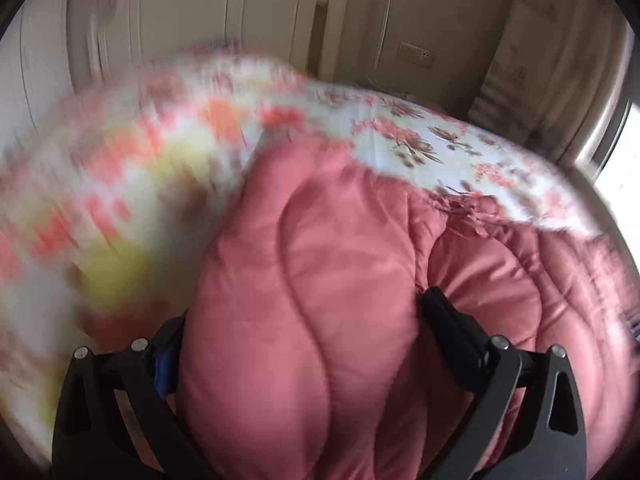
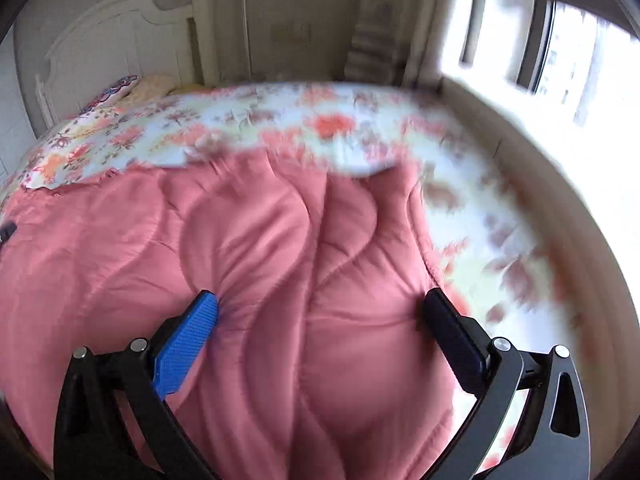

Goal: Fold large clothes

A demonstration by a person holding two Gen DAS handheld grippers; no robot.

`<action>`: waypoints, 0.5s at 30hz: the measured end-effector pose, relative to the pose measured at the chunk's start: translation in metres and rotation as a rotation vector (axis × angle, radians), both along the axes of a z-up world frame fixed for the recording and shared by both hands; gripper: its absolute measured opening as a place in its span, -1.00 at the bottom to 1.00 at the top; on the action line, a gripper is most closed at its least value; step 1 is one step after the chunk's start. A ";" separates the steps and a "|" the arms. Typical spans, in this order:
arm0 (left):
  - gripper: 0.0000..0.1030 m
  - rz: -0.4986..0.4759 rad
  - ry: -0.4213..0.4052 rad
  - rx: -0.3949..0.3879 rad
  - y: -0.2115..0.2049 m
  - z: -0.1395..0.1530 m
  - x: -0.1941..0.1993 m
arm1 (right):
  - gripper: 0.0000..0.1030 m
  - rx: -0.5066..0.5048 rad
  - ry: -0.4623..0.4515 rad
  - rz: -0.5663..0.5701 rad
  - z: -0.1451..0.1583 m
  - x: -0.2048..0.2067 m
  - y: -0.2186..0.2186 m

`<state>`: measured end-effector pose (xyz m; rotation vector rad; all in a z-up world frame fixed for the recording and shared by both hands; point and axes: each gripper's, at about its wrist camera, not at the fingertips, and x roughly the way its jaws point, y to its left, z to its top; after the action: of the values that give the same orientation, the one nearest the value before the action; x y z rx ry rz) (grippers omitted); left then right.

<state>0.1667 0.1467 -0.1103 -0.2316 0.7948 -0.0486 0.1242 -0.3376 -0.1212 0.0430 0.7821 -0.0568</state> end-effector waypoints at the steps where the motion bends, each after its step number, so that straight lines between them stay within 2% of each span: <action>1: 0.96 0.005 -0.004 -0.002 0.001 0.002 0.000 | 0.91 -0.024 0.005 -0.004 0.001 0.001 0.004; 4: 0.96 0.013 -0.013 0.088 -0.012 0.008 0.001 | 0.91 -0.087 0.015 -0.017 0.005 0.002 0.013; 7: 0.93 0.024 -0.098 0.139 -0.026 0.028 -0.021 | 0.91 -0.099 -0.045 -0.020 0.020 -0.013 0.025; 10: 0.95 -0.018 -0.194 0.139 -0.045 0.051 -0.044 | 0.91 -0.101 -0.121 0.081 0.039 -0.033 0.053; 12: 0.96 -0.070 -0.252 0.184 -0.070 0.064 -0.060 | 0.91 -0.129 -0.136 0.181 0.045 -0.046 0.085; 15: 0.96 -0.178 -0.254 0.245 -0.105 0.055 -0.064 | 0.91 -0.184 -0.105 0.313 0.033 -0.051 0.123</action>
<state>0.1023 0.0418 -0.0555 0.0778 0.5596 -0.1450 0.0735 -0.2141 -0.0878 -0.2487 0.6685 0.1690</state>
